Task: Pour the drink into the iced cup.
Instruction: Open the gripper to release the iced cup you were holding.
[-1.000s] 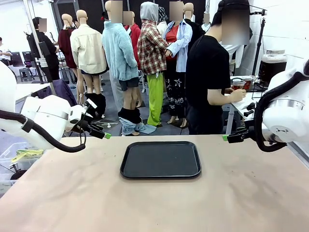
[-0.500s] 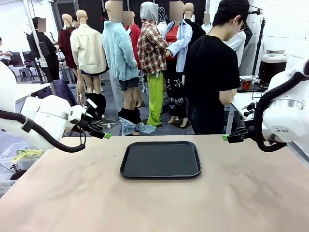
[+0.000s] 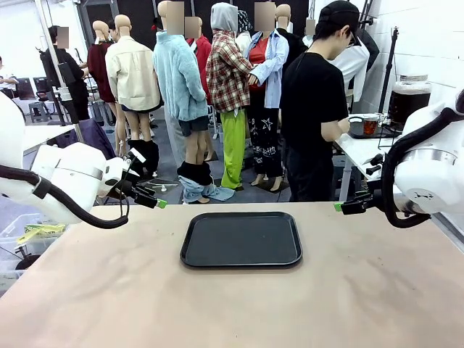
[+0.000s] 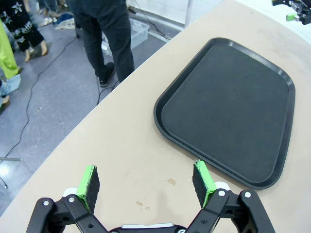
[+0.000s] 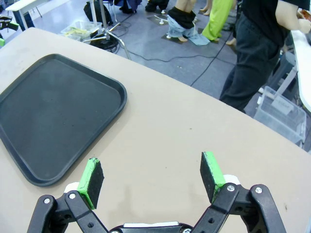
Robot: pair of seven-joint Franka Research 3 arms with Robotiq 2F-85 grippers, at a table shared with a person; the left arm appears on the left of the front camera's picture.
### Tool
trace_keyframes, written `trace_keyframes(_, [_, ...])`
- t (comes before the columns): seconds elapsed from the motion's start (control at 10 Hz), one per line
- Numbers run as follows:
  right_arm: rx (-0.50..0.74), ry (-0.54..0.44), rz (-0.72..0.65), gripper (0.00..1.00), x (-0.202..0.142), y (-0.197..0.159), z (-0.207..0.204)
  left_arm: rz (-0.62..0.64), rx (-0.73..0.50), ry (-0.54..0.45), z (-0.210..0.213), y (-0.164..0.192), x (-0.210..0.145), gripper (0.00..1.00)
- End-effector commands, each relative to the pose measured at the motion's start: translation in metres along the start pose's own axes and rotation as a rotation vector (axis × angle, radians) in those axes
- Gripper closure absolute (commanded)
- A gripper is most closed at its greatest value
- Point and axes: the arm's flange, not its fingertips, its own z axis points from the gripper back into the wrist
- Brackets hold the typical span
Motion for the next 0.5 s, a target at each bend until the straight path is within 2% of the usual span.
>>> trace_keyframes(0.0, [0.003,-0.003,0.008,0.00,-0.0006,0.0007,0.0017,-0.018,-0.010,-0.010,0.0003,0.0036,-0.0010,0.00])
trace_keyframes(0.4, [0.003,-0.003,0.008,0.00,-0.0006,0.0007,0.0017,-0.018,-0.010,-0.010,0.0003,0.0036,-0.0010,0.00])
